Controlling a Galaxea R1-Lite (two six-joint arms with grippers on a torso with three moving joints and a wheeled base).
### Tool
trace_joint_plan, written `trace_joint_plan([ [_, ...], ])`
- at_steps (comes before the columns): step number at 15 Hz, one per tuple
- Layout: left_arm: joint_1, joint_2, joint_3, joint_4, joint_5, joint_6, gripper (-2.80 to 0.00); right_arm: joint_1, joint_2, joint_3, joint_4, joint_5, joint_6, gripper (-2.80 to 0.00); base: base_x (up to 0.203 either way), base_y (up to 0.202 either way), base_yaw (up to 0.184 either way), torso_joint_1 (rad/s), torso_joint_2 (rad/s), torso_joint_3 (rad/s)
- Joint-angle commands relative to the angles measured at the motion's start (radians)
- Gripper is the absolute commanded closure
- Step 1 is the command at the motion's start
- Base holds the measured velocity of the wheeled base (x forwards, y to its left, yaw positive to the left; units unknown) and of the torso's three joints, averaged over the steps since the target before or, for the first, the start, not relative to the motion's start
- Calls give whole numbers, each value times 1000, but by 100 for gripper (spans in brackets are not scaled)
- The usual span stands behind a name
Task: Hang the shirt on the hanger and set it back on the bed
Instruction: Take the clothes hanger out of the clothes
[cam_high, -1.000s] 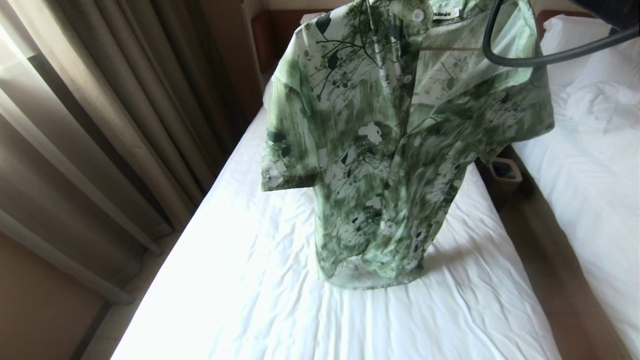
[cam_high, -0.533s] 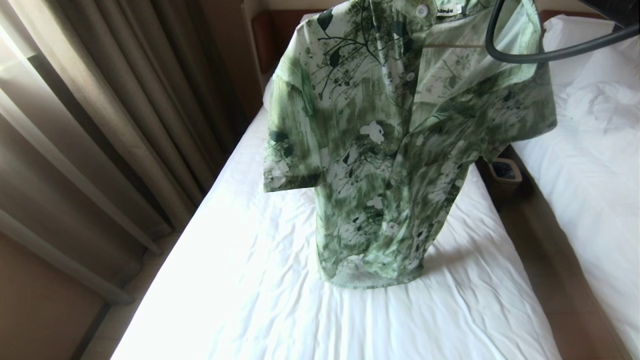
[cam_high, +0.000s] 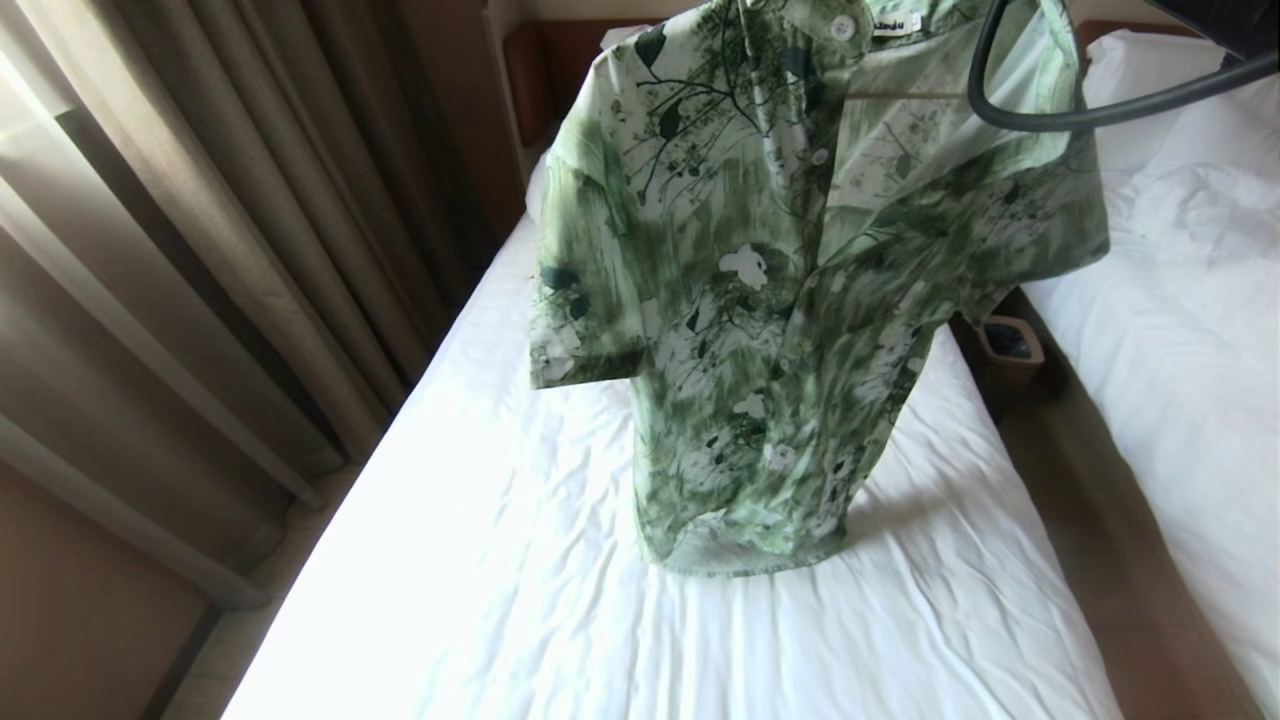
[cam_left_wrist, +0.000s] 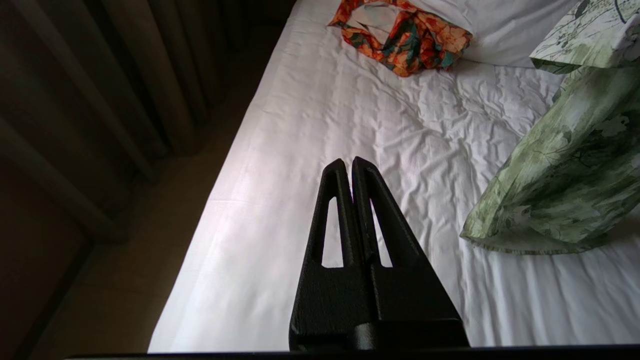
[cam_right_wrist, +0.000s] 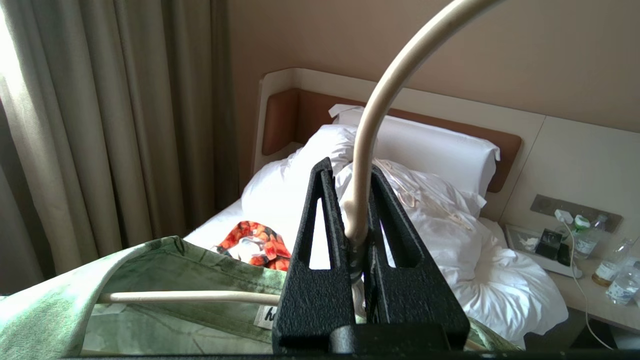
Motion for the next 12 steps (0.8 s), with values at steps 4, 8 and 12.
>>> trace_joint_plan([
  [4, -68, 166, -143, -64, -32, -4, 0, 2, 3, 0, 0, 1, -38, 0, 0, 0, 0, 0, 0, 0],
  [8, -96, 396, -351, -65, -190, -31, 0, 23, 8, 3, 107, -7, -31, 0, 0, 0, 0, 0, 0, 0],
  [12, -362, 589, -480, -63, -214, -77, 0, 52, 66, 3, 229, -26, 44, 0, 0, 0, 0, 0, 0, 0],
])
